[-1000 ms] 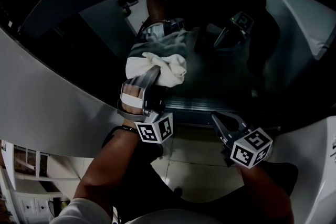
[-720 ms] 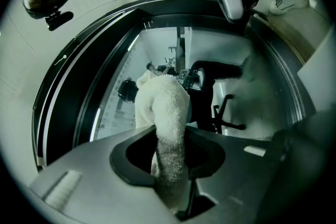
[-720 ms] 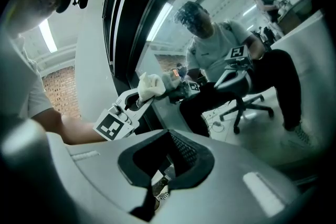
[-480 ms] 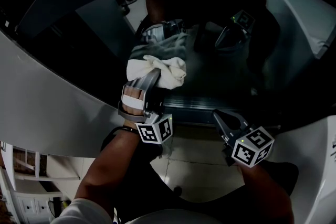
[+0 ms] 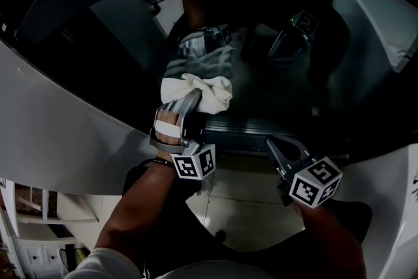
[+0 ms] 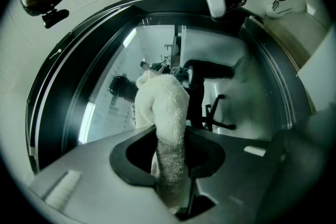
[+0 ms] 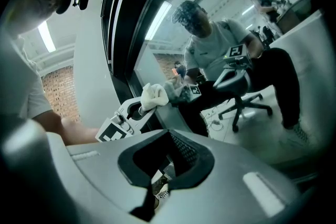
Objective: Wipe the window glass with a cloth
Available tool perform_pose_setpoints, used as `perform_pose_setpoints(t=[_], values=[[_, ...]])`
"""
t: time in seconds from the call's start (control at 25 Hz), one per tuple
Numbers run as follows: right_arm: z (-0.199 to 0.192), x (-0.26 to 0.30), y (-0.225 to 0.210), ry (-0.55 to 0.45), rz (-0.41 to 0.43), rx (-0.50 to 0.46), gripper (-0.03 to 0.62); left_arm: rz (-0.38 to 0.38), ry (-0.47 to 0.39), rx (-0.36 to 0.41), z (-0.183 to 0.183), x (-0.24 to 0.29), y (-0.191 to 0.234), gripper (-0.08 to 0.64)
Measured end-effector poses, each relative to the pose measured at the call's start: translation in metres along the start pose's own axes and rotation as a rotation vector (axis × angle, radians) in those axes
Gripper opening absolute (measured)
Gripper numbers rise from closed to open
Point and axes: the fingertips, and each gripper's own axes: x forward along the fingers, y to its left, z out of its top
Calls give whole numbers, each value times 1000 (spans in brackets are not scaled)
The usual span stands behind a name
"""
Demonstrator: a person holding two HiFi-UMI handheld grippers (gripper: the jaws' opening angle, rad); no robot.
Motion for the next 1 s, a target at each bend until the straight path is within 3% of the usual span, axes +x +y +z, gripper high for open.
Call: perform_pose_setpoints(t=[0.4,1.0], values=[[1,0,5,10,4,6,1,19,28,-98,0,-2,2,128],[-1,-1,3,16,-1,9,1,-8,37,-109,0,-2,1,128]])
